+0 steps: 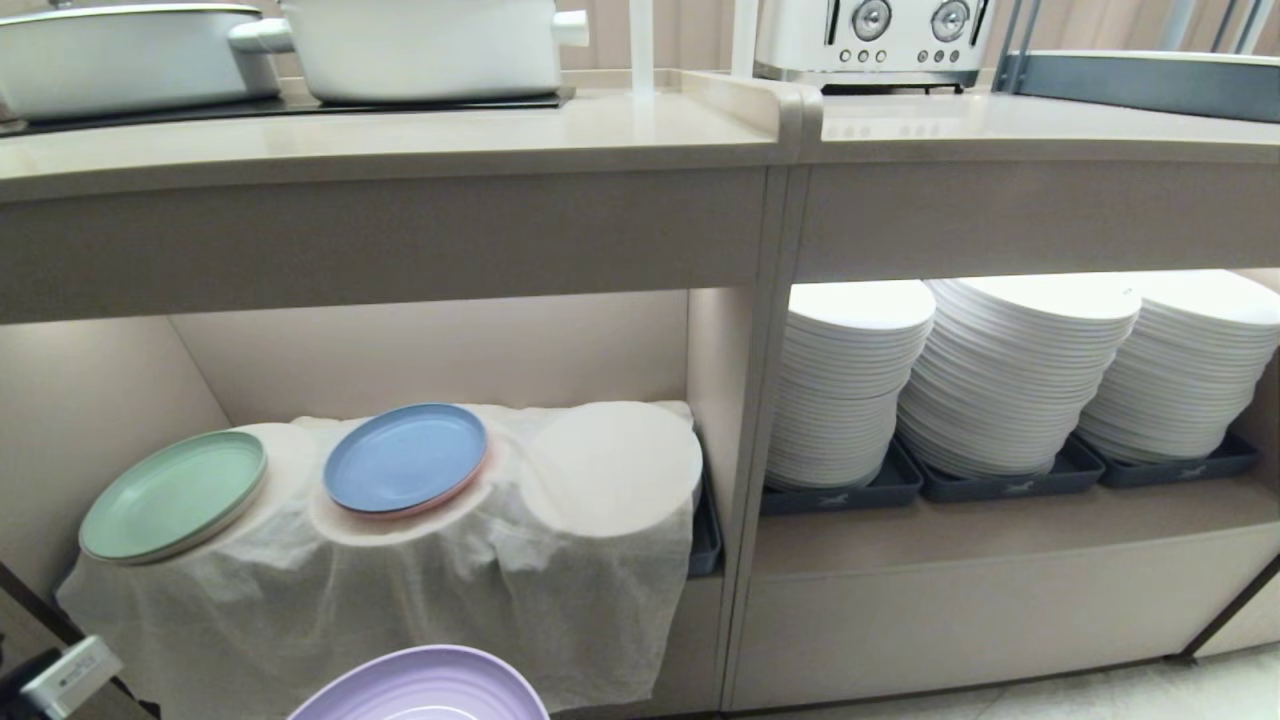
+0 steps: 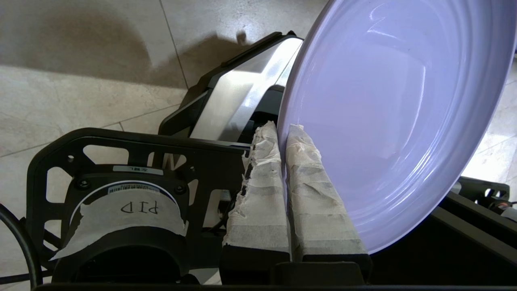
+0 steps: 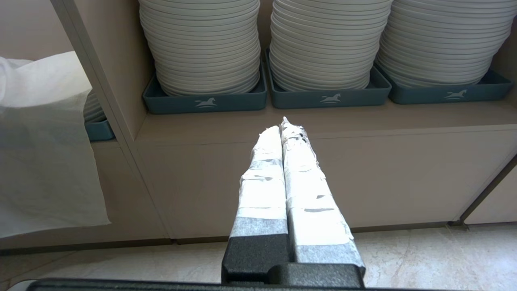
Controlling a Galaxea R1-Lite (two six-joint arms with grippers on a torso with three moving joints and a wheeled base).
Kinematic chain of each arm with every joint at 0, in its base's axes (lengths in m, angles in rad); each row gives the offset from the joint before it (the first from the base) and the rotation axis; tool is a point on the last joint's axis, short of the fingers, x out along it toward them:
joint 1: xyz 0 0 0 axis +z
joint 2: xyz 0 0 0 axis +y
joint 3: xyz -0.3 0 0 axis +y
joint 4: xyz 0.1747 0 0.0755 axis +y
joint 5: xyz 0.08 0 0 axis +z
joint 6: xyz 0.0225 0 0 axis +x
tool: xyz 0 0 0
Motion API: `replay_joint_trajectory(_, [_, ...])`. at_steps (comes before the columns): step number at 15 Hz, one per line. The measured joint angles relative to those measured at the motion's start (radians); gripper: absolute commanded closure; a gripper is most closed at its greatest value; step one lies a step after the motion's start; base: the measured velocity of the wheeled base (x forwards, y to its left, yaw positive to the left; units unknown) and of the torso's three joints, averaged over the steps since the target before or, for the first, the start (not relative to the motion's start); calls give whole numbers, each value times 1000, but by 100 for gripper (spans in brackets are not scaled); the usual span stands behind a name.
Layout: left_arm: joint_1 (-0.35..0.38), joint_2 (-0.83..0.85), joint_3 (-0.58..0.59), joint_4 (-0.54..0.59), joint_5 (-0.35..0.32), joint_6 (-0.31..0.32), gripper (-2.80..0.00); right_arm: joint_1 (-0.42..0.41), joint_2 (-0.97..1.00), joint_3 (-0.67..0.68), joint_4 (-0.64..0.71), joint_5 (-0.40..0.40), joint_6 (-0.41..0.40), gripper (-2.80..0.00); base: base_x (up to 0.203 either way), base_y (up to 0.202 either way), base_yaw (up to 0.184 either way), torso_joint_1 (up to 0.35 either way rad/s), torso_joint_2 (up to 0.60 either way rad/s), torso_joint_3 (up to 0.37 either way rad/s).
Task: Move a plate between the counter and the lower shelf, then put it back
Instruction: Put the plate in the cupboard
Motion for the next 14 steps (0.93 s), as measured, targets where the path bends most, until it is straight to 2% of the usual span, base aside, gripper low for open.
replay_joint_trajectory(14, [0, 25, -10, -29, -27, -2, 0, 0, 0, 0, 0, 1, 0, 0, 0, 0, 0, 0, 0, 0])
